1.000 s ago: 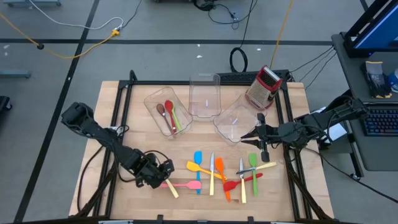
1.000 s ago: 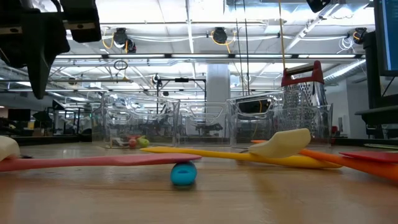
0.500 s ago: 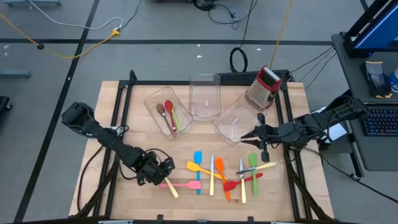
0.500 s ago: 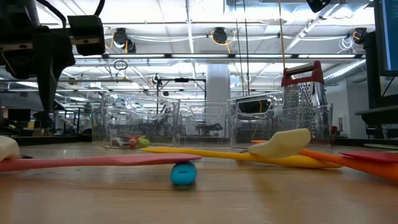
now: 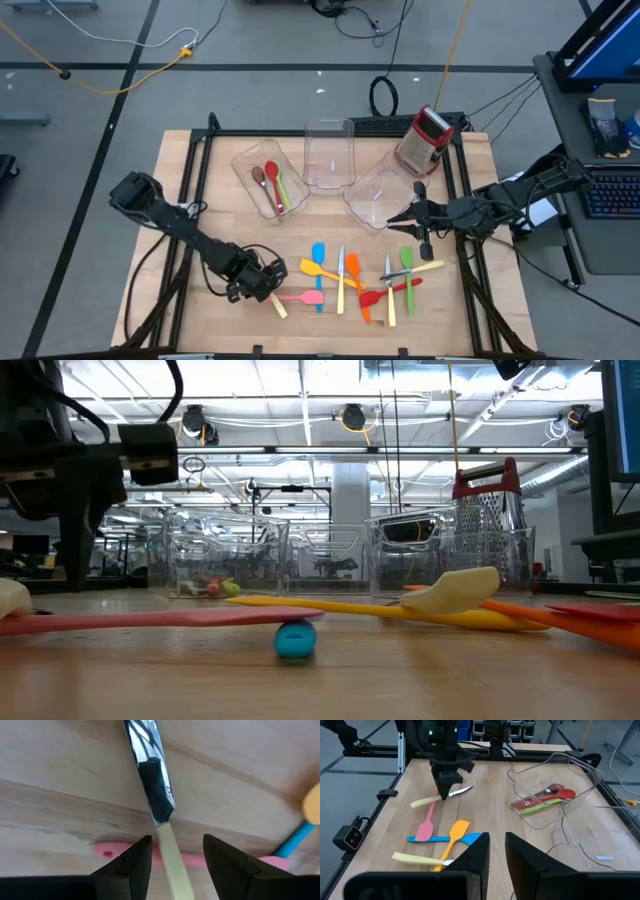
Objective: Pick & Place Kitchen Items
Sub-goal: Put the yellow table knife into the right transparent bin
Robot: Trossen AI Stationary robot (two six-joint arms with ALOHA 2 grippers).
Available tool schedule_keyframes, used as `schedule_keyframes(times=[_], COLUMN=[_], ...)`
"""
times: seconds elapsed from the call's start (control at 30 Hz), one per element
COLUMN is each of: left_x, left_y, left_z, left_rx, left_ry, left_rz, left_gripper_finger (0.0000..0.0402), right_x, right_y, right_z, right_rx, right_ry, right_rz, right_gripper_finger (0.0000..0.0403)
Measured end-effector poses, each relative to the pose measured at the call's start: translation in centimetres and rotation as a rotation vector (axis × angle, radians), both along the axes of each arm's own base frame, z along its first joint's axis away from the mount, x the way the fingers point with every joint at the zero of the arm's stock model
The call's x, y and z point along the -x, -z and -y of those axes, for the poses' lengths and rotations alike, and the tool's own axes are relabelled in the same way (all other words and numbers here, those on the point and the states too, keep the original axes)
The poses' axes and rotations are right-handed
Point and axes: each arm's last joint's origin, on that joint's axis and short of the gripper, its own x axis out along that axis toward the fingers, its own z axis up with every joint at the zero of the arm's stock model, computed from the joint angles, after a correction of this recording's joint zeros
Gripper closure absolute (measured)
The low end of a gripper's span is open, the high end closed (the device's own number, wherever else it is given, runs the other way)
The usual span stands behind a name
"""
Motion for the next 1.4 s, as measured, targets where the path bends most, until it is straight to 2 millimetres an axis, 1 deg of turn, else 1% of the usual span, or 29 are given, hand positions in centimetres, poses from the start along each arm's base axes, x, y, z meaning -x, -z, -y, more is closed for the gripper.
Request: schedule_keyframes(times=[0.17, 0.3, 0.5, 0.6, 0.87, 0.93, 1.1, 1.2, 1.27, 1.4], left_x=[-0.4, -0.5, -0.5, -0.4, 0.0, 0.0, 0.1, 0.1, 0.2, 0.5], left_y=[1.0, 1.4, 1.6, 1.6, 1.9, 1.9, 1.8, 1.4, 1.2, 0.3], left_z=[0.2, 0.1, 0.1, 0.0, -0.4, -0.5, -0.6, -0.7, -0.9, -1.1], left_rx=[0.004, -0.003, -0.014, -0.022, -0.109, -0.128, -0.173, -0.2, -0.252, -0.351], left_ry=[0.004, 0.0, 0.008, 0.011, 0.04, 0.049, 0.038, 0.03, 0.015, -0.023], left_rz=[-0.014, -0.03, -0.04, -0.049, -0.077, -0.069, -0.042, -0.014, 0.008, 0.09], left_gripper_finger=[0.022, 0.022, 0.0226, 0.025, 0.0358, 0.0378, 0.0379, 0.0366, 0.0364, 0.0378], right_x=[0.0, 0.0, 0.0, 0.0, 0.0, 0.0, 0.0, 0.0, 0.0, 0.0], right_y=[0.0, 0.0, 0.1, 0.1, 0.1, 0.1, 0.1, 0.1, 0.1, 0.1], right_z=[0.0, 0.0, 0.0, 0.0, 0.0, 0.0, 0.0, 0.0, 0.0, 0.0], right_rx=[-0.005, -0.049, -0.048, -0.049, -0.049, -0.049, -0.064, -0.08, -0.09, -0.097], right_ry=[0.002, 0.021, 0.022, 0.022, 0.022, 0.022, 0.029, 0.037, 0.041, 0.043], right_rz=[0.0, -0.003, -0.009, -0.009, -0.008, -0.008, -0.009, -0.009, -0.009, -0.01], right_gripper_finger=[0.0351, 0.0351, 0.0351, 0.0351, 0.0351, 0.0351, 0.0351, 0.0351, 0.0351, 0.0351])
